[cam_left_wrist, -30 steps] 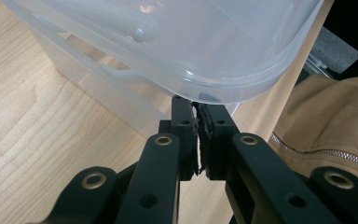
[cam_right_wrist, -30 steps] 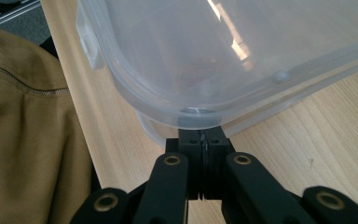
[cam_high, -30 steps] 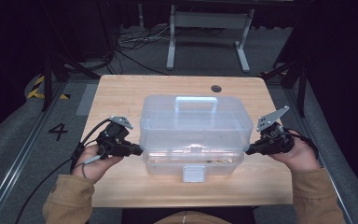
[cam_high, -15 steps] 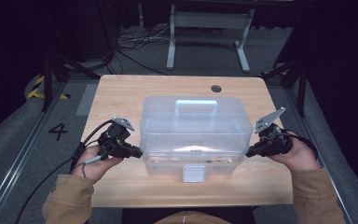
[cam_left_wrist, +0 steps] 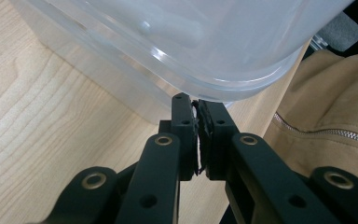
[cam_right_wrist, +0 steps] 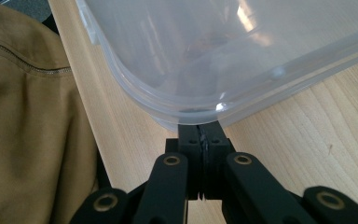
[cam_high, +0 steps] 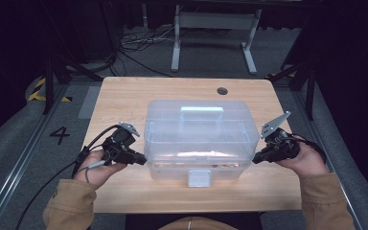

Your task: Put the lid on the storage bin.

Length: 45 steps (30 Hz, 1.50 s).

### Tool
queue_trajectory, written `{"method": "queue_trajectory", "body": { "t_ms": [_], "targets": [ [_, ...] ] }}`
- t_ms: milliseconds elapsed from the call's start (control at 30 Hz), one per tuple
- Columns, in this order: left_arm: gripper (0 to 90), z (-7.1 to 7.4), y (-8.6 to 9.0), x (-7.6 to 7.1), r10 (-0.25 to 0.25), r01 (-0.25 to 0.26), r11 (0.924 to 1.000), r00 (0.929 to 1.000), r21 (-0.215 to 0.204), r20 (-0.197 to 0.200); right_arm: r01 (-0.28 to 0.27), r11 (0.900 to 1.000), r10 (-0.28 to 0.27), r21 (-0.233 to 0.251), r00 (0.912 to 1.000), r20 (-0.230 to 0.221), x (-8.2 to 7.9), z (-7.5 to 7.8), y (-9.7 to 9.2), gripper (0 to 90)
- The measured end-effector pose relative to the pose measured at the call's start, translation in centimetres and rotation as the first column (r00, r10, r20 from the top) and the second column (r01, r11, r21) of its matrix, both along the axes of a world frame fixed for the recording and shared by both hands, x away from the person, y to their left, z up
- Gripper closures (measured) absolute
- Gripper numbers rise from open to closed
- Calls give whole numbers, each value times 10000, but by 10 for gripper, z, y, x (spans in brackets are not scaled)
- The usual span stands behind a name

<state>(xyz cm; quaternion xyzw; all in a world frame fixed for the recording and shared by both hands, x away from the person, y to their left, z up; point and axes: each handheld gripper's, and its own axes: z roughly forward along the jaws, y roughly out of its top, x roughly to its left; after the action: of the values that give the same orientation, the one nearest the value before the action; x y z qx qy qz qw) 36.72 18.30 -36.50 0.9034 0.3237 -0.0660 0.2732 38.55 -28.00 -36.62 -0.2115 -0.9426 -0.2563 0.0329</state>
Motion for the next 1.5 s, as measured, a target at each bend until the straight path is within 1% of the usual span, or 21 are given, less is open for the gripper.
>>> {"method": "queue_trajectory", "body": {
  "t_ms": [200,333,433,533,567,600,633,700,867,933,1067,1100,1133,1200,1233,1300,1367,1400,1467,1500],
  "targets": [
    [854,-2,-2,0,-47,49,9998,9999,194,-133,-78,9999,77,-83,9999,-91,0,-2,0,900],
    [854,-3,-2,1,-58,63,9997,9998,241,-190,-105,9999,104,-62,9998,-179,1,-3,0,900],
    [854,-4,-1,1,-58,70,9995,9993,306,-370,-101,9999,98,-101,9995,-298,1,-4,0,900],
    [850,-7,3,2,77,-41,9982,9982,603,-599,-102,9994,87,-324,9989,-450,1,-6,-3,895],
    [840,-7,5,3,137,-111,9991,9978,411,-651,-96,9990,75,-433,9988,-476,1,-6,-4,879],
    [838,-7,7,3,155,-140,9996,9978,226,-650,-38,9993,20,-365,9988,-488,2,-7,-7,876],
    [837,-6,8,3,145,-137,9998,9978,128,-650,21,9997,-34,-262,9987,-500,2,-6,-9,876],
    [829,-4,10,2,222,-216,9997,9979,99,-615,127,9997,-138,-229,9987,-488,3,-6,-11,871],
    [804,-2,14,2,261,-263,9996,9980,-43,-571,115,9998,-121,-140,9990,-430,4,-6,-11,847],
    [785,-1,16,2,318,-325,9994,9980,-114,-549,182,9998,-186,-106,9992,-363,4,-5,-12,835],
    [748,3,22,2,592,-605,9974,9977,-390,-342,339,9992,-337,229,9994,-108,4,0,-16,775],
    [731,3,22,2,592,-605,9974,9977,-390,-342,339,9992,-337,229,9994,-108,4,0,-16,775],
    [731,4,24,2,786,-799,9955,9965,-515,-270,433,9983,-436,380,9990,55,4,2,-17,759],
    [721,6,27,2,928,-935,9936,9956,-641,-141,618,9958,-640,674,9974,318,4,6,-21,705],
    [719,7,29,2,1002,-1001,9926,9950,-681,-9,686,9948,-719,747,9965,431,4,7,-22,705],
    [705,9,33,1,1241,-1223,9885,9922,-887,153,892,9915,-952,952,9937,599,5,11,-25,672],
    [696,11,36,0,1554,-1515,9830,9874,-1042,306,1168,9854,-1278,1241,9882,843,5,14,-28,665],
    [688,12,38,0,1684,-1632,9800,9850,-1142,375,1227,9832,-1366,1354,9857,991,6,16,-29,645],
    [683,13,43,0,1983,-1901,9732,9786,-1293,541,1510,9746,-1723,1652,9774,1228,7,19,-31,635],
    [676,14,45,0,2156,-2055,9687,9746,-1393,613,1607,9709,-1859,1776,9731,1360,7,20,-32,624]
  ]
}}
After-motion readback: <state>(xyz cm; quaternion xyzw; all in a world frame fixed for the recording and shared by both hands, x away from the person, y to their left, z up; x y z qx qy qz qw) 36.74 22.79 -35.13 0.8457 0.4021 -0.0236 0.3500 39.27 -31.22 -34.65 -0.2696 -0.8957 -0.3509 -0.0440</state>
